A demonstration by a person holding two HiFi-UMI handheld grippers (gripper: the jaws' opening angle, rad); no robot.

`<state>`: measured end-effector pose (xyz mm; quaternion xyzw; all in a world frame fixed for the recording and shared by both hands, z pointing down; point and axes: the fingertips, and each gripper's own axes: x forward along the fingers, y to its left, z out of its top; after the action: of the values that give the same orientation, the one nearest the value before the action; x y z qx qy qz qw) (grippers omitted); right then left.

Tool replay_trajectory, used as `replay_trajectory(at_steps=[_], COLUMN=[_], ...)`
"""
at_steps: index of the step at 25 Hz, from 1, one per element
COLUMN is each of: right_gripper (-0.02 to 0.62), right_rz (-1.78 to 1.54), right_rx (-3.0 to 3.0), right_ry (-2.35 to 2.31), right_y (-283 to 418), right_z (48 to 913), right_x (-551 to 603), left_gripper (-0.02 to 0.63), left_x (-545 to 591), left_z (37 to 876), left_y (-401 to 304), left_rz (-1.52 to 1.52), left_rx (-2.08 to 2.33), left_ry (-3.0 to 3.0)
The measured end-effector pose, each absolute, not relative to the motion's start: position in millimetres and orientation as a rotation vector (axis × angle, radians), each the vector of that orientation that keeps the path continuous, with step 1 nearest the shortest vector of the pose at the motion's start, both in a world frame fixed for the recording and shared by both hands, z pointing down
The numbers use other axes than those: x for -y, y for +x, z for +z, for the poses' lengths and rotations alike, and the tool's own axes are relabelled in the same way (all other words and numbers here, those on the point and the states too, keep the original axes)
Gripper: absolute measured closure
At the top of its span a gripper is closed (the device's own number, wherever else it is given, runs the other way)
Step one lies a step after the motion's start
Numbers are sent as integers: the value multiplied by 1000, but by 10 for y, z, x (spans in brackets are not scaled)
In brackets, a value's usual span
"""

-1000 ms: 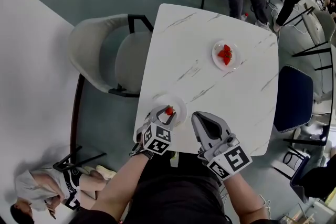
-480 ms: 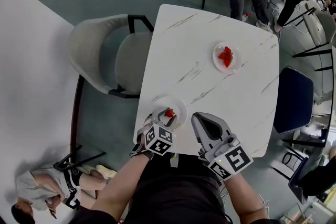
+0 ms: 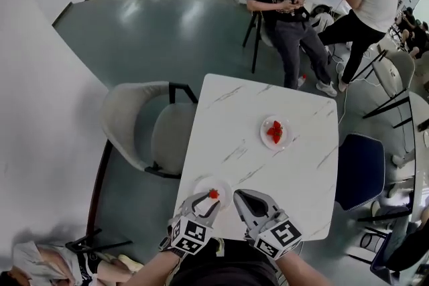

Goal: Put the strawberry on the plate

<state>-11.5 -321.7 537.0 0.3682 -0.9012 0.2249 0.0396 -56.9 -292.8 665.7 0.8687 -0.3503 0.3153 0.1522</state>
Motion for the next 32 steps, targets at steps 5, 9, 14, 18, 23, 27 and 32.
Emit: replay_trajectory(at_steps=[5,9,14,18,23,27,32], right_gripper=[592,592,592,592,592,594,594], right_rz=[623,520,474,468,459,448,382], right_rx=[2766,2806,2845,2879,2938,2956,2962], right_ry=[1124,1119,1109,1085,1058,1051,1060], right_y=[-193,-231,-241,-255,-265,-249,-264], right_z=[5015,4638,4238,4025,3764,3684,3591], right_x=[3248,3279,3164,3067,3027,2967,2942], left_gripper=[460,548,595,596,596,596,596], left_x=[2994,3089,3036,2946,2900,2857,2813], left_z=[5784,5147,4511,4140,3737,3618,3553], left_y=[-523,-575,-620,-623,-611,-579,-559], left_rz=[683,514,289,133,66,35,13], left_rx=[1076,1198,1258,1247,1296,1309,1309], left_ry=[2585,2634,2633,2605,2634,2649,2661])
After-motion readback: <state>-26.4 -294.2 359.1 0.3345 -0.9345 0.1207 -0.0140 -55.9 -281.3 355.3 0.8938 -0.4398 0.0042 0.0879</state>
